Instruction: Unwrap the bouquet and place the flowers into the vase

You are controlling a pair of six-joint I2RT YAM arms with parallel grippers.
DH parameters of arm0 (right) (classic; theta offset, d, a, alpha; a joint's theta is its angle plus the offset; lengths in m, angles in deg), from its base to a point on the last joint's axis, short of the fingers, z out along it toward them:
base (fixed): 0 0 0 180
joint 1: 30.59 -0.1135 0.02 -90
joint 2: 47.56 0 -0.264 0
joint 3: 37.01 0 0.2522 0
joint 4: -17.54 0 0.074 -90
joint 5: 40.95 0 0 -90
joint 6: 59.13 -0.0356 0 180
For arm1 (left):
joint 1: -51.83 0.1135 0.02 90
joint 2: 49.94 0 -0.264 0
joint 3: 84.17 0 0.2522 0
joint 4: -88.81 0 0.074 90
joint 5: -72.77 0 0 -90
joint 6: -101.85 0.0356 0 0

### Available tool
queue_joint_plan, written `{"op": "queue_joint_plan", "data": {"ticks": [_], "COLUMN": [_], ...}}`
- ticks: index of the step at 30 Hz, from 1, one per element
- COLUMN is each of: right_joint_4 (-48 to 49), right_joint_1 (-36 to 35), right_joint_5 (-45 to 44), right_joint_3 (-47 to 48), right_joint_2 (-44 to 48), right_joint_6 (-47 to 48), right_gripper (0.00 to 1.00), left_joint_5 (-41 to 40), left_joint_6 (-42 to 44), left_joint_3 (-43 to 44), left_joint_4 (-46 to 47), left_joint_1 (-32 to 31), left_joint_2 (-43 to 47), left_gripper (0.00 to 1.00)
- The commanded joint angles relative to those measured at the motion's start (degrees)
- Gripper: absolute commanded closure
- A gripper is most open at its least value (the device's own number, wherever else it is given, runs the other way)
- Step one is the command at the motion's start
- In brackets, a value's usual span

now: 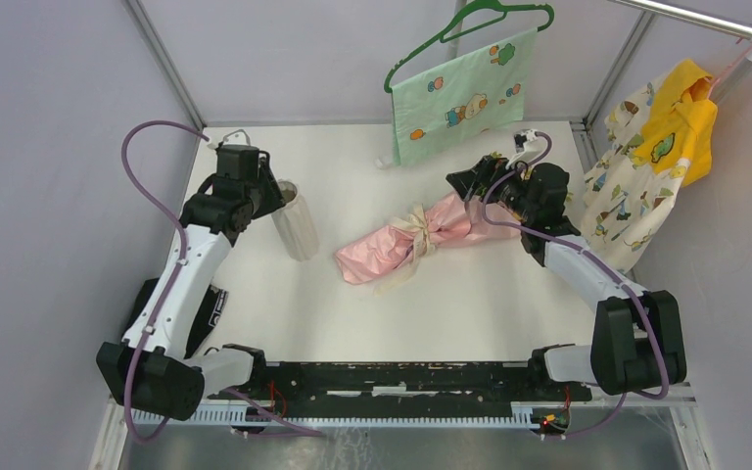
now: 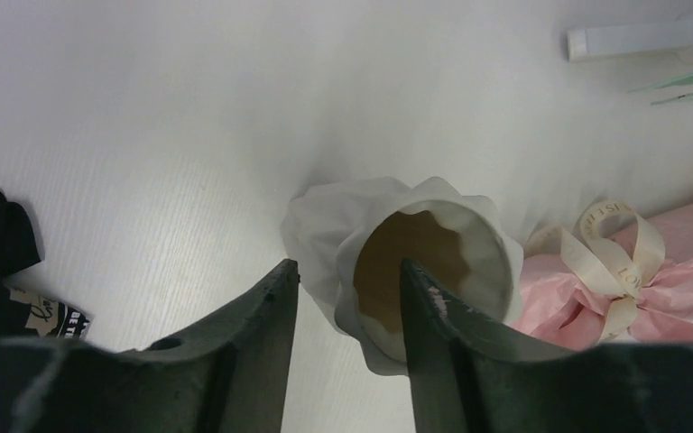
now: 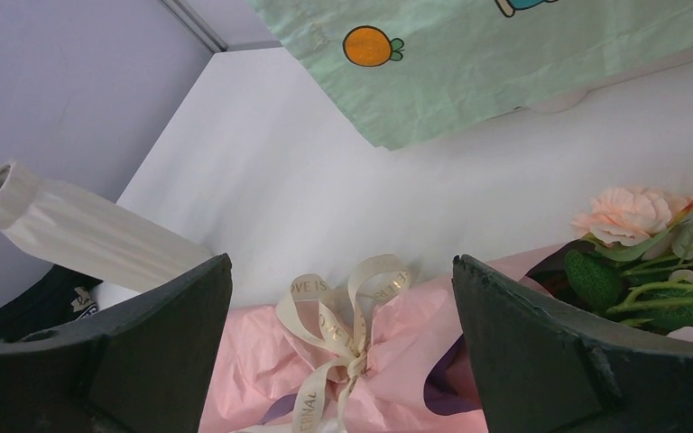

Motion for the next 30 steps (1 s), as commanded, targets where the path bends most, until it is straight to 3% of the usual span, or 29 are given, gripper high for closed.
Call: {"op": "queue_joint_plan", "data": {"ticks": [1,5,13,18,24,30], "right_joint_4": [2.7,2.6,0.6,-6.6,-10.0,-7.5], "right_joint_1": [-0.6,-1.0,-1.9,-5.3,-12.5,-19.1], "right_joint_5": [0.3,0.3,-2.5,-8.4,-10.7,-11.2], "right_joint_3": [0.3,0.3,-0.8,-0.7,-4.5,-9.7], "right_joint_2": [0.5,0.7,3.0,6.1,6.6,3.8], "right_joint_6": [0.5,0.9,3.2,7.0,8.4,7.3], "right_gripper": [0.02,0.02,0.02,0.04,0.14,0.25], "left_joint_5": [-3.6,-4.1,-10.5,-8.7,-7.7,-4.0], "left_joint_6": [-1.5,-1.1,0.6,1.1,1.3,2.9], "left_joint_3": [2.9,4.7,12.7,20.8,25.8,21.8], "left_joint_4": [-0.6,-0.9,-2.4,-3.6,-1.8,6.1], "left_joint_1": [-0.3,-0.3,-0.4,-1.9,-12.8,-24.5], "left_joint_2": [2.1,1.9,2.8,4.0,3.6,1.3], "left_gripper": [0.44,0.36,0.35,0.35,0.37,0.41]}}
